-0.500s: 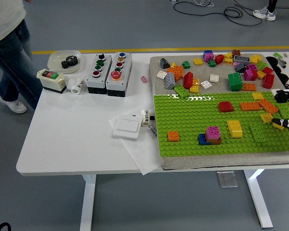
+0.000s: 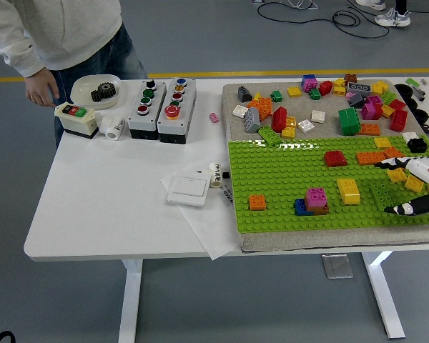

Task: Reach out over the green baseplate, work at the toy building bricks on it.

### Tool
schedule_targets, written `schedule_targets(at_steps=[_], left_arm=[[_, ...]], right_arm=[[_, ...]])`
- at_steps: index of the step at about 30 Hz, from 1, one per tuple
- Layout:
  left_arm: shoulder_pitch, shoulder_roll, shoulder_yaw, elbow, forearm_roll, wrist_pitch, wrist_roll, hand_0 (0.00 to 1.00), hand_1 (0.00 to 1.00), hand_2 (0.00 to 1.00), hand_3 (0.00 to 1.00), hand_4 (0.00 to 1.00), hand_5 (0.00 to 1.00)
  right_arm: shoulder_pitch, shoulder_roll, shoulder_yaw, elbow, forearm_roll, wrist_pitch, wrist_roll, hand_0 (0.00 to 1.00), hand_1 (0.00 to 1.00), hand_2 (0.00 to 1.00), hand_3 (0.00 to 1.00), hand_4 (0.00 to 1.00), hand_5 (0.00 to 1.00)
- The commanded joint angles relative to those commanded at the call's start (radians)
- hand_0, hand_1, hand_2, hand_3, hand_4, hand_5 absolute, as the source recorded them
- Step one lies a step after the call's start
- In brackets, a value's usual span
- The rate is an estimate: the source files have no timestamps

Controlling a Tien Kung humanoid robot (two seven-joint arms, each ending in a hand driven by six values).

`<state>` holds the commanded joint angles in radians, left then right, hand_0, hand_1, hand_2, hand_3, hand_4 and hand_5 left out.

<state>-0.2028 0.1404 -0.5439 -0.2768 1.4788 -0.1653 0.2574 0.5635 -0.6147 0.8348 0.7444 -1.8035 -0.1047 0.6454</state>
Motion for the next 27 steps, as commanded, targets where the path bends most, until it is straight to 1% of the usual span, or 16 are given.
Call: schedule_targets(at_steps=[1, 6, 12, 15, 16, 18, 24, 27], left_arm=[[0.000, 0.000, 0.000, 0.000, 0.000, 0.000, 0.000, 0.722, 0.723, 0.708, 0.598, 0.660, 0.606], [0.000, 0.001, -0.003, 0.000, 0.001, 0.002, 0.001, 0.722, 0.723, 0.708, 0.598, 0.660, 0.606], [-0.003, 0.003, -0.004, 0.000, 0.004, -0.001, 0.003, 0.722, 0.720, 0.708, 0.598, 0.660, 0.605], [-0.004, 0.004, -0.004, -0.001, 0.005, -0.002, 0.003, 0.722, 0.722, 0.707, 0.598, 0.658, 0.603], [-0.004, 0.004, -0.003, -0.001, 0.002, -0.002, 0.003, 0.722, 0.722, 0.707, 0.598, 0.658, 0.603], [-0.004, 0.005, -0.002, -0.001, -0.002, -0.002, 0.004, 0.722, 0.722, 0.707, 0.598, 0.658, 0.603], [-0.005, 0.006, 0.001, -0.002, -0.007, -0.003, 0.004, 0.722, 0.720, 0.708, 0.598, 0.659, 0.604], [-0.004, 0.006, 0.001, -0.002, -0.009, -0.002, 0.005, 0.722, 0.721, 0.708, 0.598, 0.660, 0.604]], right_arm=[[0.003, 0.001, -0.003, 0.000, 0.004, 0.001, 0.000, 0.836, 0.762, 0.779, 0.819, 0.998, 0.309], [0.027, 0.011, -0.030, 0.007, 0.025, 0.009, 0.000, 0.836, 0.762, 0.779, 0.819, 0.998, 0.309], [0.065, 0.026, -0.087, 0.003, 0.029, 0.005, 0.000, 0.834, 0.756, 0.778, 0.816, 0.998, 0.318], [0.080, 0.038, -0.112, -0.015, 0.032, 0.000, 0.000, 0.830, 0.752, 0.775, 0.810, 0.998, 0.320], [0.094, 0.055, -0.136, -0.041, 0.037, -0.006, 0.000, 0.830, 0.752, 0.775, 0.810, 0.998, 0.320], [0.105, 0.072, -0.153, -0.063, 0.043, -0.007, 0.000, 0.830, 0.752, 0.775, 0.810, 0.998, 0.320], [0.132, 0.117, -0.183, -0.113, 0.074, 0.007, 0.000, 0.827, 0.751, 0.774, 0.809, 0.998, 0.323], [0.157, 0.133, -0.223, -0.136, 0.070, -0.001, 0.000, 0.834, 0.750, 0.773, 0.802, 0.998, 0.324]])
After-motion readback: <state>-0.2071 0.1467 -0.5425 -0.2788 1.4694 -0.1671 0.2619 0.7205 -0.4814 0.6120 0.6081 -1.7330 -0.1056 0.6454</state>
